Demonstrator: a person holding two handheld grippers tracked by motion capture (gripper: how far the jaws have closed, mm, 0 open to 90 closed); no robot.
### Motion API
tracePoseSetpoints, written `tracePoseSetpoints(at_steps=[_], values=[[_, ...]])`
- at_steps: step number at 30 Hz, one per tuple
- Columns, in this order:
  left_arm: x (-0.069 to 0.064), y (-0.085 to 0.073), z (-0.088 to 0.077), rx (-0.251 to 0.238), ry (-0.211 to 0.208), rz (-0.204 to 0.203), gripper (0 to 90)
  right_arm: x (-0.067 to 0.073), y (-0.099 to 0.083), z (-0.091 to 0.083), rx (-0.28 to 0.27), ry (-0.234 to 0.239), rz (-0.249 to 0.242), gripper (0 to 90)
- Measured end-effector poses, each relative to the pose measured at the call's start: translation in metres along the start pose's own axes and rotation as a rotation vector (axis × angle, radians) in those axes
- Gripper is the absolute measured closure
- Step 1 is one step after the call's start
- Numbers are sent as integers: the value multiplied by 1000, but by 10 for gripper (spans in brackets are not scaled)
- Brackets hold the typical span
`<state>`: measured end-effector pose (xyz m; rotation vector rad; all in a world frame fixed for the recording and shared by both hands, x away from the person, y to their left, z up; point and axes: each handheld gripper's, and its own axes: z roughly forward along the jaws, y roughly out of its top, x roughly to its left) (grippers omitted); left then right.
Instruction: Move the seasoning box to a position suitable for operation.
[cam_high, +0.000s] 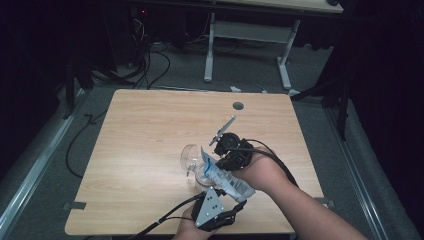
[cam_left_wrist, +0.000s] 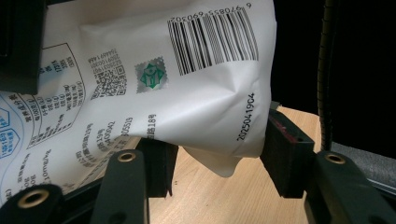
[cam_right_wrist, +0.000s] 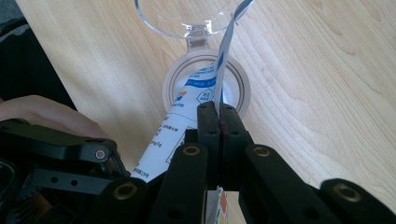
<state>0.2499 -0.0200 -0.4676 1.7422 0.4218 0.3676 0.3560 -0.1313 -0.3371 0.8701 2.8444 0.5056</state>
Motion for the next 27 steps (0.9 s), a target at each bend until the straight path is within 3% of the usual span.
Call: tracePoseSetpoints(at_steps=[27], values=[[3,3,0,-7,3,-3,501,-3,3,0,-3,-7,1,897]])
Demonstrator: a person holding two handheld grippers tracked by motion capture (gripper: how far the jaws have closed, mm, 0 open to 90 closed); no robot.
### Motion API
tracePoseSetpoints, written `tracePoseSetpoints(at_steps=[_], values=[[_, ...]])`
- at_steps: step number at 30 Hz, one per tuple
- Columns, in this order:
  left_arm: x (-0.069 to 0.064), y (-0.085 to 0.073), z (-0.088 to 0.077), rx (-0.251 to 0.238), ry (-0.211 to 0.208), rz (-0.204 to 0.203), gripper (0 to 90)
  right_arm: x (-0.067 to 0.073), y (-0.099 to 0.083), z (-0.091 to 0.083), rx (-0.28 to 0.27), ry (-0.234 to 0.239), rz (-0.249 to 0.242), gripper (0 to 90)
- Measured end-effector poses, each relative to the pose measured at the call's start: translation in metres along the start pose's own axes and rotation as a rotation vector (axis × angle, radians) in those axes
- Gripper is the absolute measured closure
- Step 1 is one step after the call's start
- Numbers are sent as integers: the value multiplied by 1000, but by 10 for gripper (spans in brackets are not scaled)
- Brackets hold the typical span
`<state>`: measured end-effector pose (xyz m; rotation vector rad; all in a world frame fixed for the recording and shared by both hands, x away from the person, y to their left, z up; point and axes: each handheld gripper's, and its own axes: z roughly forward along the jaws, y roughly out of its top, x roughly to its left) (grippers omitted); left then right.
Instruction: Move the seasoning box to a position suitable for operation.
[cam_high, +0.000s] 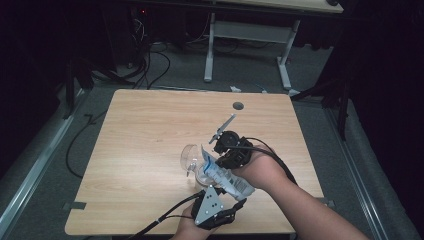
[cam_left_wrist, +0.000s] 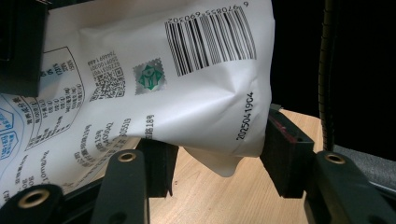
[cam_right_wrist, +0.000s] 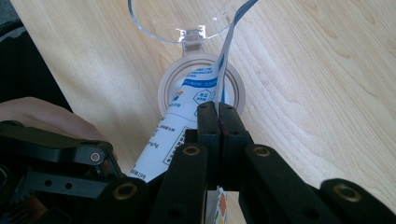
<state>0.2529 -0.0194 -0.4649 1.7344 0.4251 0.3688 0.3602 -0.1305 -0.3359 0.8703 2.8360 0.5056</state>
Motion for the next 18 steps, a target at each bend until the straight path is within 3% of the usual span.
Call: tracePoseSetpoints(at_steps=[18], values=[[1,1,-1,-8,3,-4,501,-1,3,3,-3,5,2,897]])
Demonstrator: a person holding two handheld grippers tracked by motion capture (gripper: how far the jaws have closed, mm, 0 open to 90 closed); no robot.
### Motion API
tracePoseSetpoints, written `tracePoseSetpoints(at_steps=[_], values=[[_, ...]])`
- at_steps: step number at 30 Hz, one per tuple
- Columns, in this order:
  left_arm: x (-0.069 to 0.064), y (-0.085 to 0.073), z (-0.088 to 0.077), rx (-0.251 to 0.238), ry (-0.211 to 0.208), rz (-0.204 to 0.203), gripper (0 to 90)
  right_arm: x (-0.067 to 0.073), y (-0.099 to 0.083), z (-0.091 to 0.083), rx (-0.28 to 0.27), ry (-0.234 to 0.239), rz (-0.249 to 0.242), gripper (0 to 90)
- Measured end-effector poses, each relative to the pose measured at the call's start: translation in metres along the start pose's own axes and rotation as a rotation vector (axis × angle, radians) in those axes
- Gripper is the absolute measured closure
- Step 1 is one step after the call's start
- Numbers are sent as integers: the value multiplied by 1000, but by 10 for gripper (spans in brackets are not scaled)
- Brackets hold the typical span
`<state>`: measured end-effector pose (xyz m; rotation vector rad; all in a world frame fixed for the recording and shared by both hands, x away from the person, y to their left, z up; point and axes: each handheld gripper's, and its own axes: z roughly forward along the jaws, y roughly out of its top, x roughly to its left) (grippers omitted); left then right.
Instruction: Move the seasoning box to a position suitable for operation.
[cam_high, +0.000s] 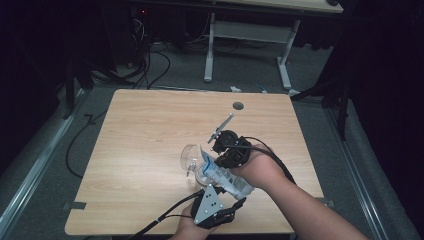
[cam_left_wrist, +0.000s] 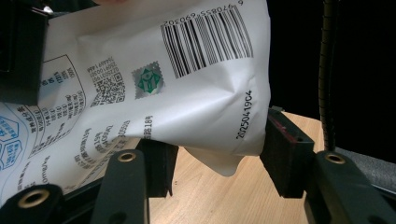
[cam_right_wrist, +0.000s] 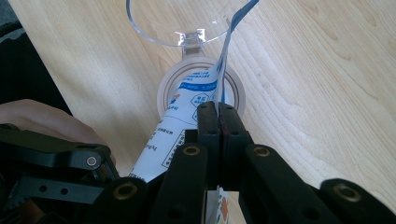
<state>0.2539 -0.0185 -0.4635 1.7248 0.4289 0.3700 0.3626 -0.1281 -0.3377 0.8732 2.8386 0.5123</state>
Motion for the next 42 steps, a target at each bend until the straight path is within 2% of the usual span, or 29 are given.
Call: tracePoseSetpoints(at_steps=[42], values=[[0,0,0,-4,0,-5,501,-2,1,4,2,0,-3,897]])
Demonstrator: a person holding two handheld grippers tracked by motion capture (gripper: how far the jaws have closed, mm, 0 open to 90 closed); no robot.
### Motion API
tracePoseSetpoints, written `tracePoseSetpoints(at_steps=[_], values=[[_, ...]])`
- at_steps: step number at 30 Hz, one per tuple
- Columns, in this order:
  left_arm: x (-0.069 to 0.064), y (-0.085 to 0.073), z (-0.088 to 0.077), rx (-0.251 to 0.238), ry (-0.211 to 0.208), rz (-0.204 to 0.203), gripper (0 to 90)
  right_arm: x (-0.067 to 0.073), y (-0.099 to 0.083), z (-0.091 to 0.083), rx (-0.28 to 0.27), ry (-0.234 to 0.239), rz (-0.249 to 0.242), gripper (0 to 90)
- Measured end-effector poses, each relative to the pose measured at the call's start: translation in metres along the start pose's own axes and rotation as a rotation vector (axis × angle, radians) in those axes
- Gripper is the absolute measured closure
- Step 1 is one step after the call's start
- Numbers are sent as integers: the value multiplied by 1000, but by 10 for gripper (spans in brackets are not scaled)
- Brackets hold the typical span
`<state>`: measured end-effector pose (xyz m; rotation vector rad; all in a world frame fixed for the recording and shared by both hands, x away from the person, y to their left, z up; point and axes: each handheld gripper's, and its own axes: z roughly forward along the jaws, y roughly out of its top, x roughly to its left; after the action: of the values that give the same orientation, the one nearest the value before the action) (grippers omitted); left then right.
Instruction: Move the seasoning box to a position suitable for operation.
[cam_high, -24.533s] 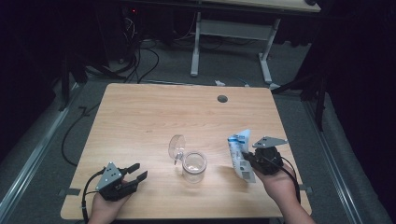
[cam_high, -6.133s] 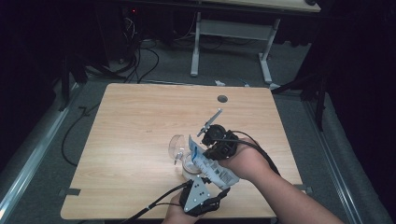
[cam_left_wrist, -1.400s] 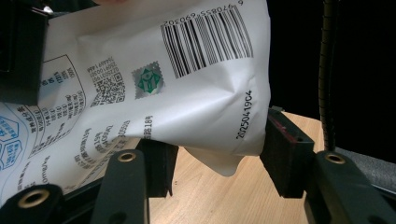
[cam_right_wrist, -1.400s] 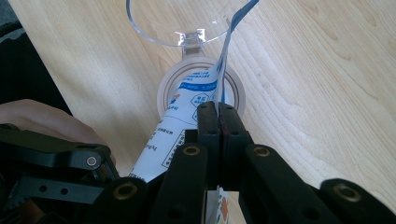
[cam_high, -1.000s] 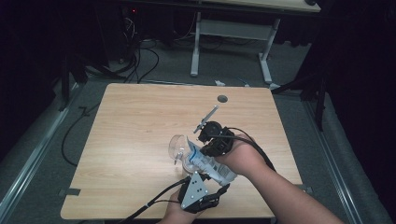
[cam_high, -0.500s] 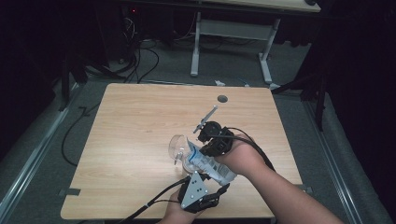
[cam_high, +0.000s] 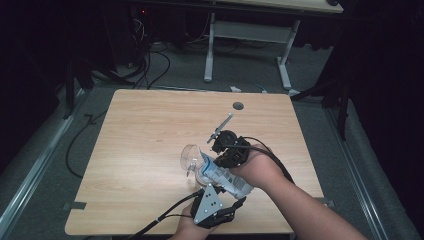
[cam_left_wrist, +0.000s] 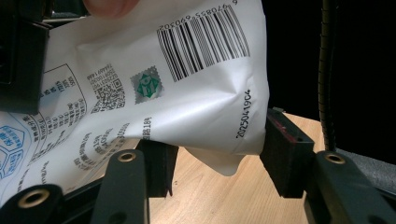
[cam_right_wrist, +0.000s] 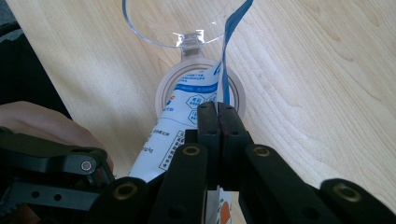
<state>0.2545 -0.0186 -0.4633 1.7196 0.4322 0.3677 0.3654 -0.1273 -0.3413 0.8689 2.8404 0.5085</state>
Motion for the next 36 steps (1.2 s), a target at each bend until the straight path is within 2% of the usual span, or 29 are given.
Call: tracePoseSetpoints(at_steps=[16,36], values=[[0,1,0,-6,-3,-2,501,0,0,-2,0,-1,2,897],[-1,-1,-1,2,-2,21,502,1,-1,-4,-3,2,2,897]])
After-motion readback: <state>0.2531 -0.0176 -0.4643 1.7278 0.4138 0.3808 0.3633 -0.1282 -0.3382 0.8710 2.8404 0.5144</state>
